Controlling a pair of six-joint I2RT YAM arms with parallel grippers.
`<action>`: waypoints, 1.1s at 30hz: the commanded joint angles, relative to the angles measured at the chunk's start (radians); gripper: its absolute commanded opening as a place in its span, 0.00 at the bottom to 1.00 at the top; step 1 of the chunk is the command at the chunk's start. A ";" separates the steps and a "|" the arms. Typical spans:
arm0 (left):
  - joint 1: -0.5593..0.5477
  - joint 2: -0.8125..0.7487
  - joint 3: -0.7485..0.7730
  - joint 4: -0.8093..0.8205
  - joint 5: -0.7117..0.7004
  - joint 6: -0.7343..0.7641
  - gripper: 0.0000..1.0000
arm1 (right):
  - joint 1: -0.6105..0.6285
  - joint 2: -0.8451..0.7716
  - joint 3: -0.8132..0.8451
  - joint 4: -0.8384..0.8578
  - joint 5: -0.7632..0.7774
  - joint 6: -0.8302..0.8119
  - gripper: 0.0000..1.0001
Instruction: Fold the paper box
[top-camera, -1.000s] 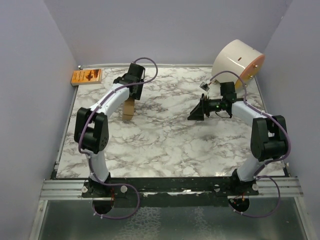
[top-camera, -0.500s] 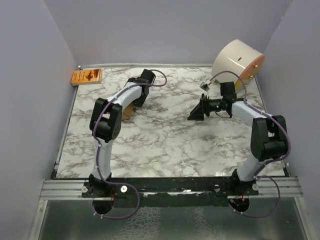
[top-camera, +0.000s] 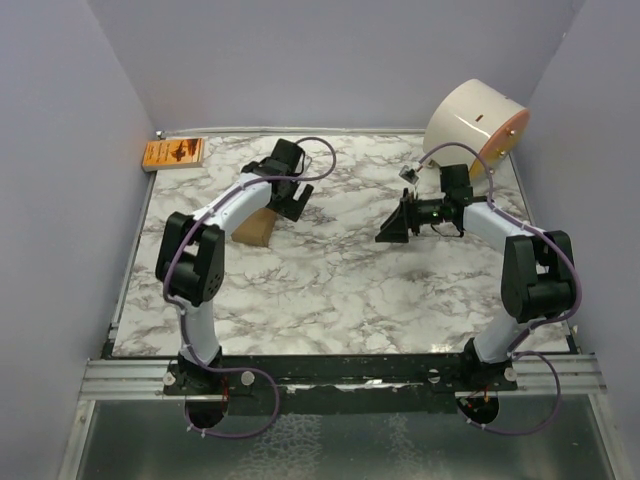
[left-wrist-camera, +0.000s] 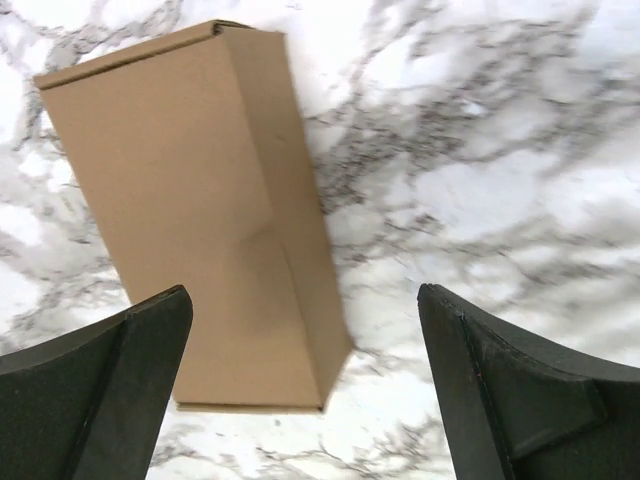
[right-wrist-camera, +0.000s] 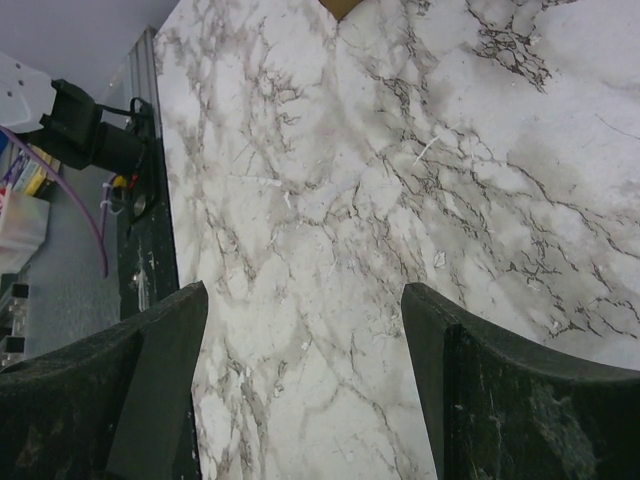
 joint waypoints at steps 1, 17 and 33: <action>-0.002 -0.188 -0.141 0.156 0.253 -0.066 0.99 | 0.002 -0.005 0.027 -0.057 0.015 -0.092 0.79; 0.454 -0.679 -0.820 1.262 0.995 -0.850 0.99 | 0.000 -0.277 0.122 -0.086 0.493 -0.297 0.98; 0.537 -0.817 -0.255 0.561 0.719 -0.484 0.99 | -0.024 -0.371 0.665 -0.208 0.755 -0.031 0.99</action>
